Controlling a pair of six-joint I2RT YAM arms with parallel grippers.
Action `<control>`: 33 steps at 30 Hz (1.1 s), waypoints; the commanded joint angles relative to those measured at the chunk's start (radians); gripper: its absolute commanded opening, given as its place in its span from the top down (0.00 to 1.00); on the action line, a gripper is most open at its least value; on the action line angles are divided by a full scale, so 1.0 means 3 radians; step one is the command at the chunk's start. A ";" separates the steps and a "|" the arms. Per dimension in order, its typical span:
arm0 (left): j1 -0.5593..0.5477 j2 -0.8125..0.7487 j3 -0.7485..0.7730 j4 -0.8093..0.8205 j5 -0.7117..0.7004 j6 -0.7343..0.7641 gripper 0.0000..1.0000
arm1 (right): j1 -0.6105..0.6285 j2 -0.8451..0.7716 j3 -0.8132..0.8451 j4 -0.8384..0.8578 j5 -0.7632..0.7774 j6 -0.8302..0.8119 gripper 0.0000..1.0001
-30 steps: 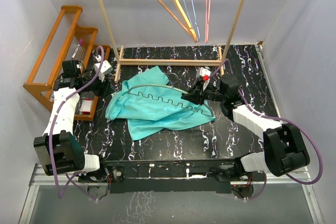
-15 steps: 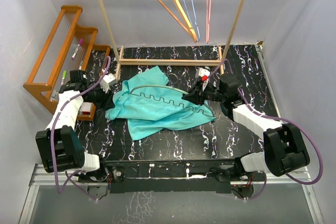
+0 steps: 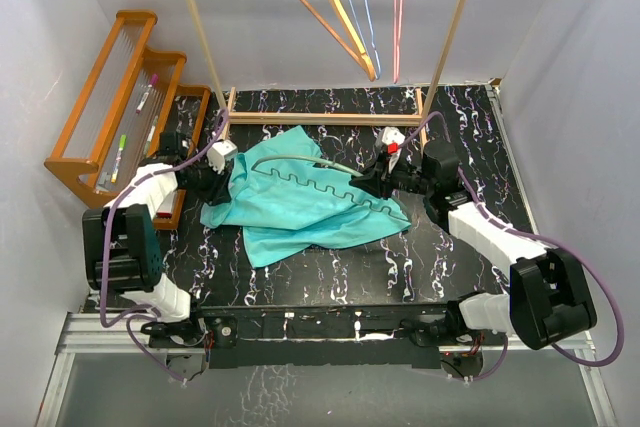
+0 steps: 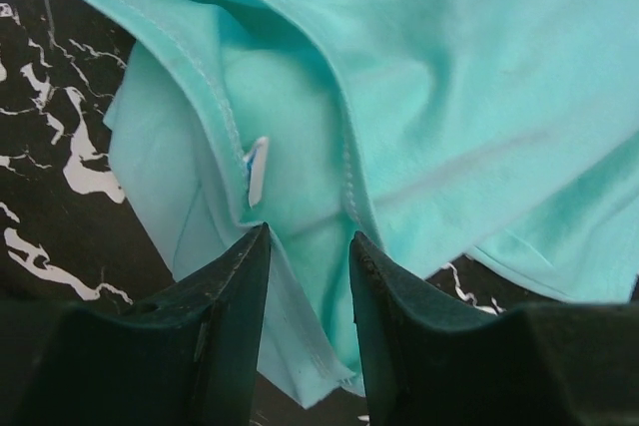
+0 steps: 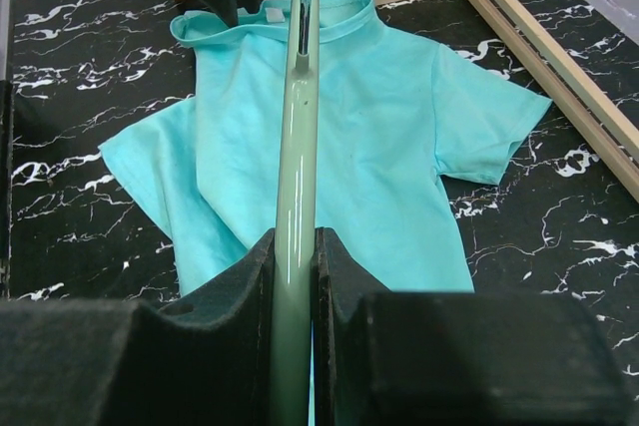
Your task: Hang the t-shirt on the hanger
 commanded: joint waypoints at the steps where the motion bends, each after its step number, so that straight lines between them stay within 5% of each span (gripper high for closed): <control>1: -0.0015 0.0118 -0.0008 0.0352 -0.0112 -0.0223 0.65 | -0.0013 -0.0163 0.0171 0.0112 0.0079 -0.0068 0.92; 11: -0.0014 -0.0142 0.0011 0.0623 -0.0280 -0.0380 0.63 | -0.0019 -0.0155 0.0165 0.0066 0.0117 -0.0081 0.92; 23: -0.0212 0.0213 0.0176 0.0555 -0.0046 -0.0494 0.59 | -0.0018 -0.0229 0.0171 0.0035 0.0181 -0.0039 0.92; 26: -0.0255 0.0354 0.0234 0.0636 -0.0046 -0.0566 0.67 | -0.0025 -0.0331 0.0159 -0.0032 0.0270 -0.0047 0.92; 31: -0.0274 0.0562 0.0415 0.0707 -0.0025 -0.0677 0.98 | -0.0053 -0.0602 0.0143 -0.0205 0.0405 -0.0046 0.92; 33: -0.0301 0.0610 0.0495 0.0722 -0.0007 -0.0705 1.00 | -0.0055 -0.0725 0.0157 -0.0357 0.0445 -0.0081 0.92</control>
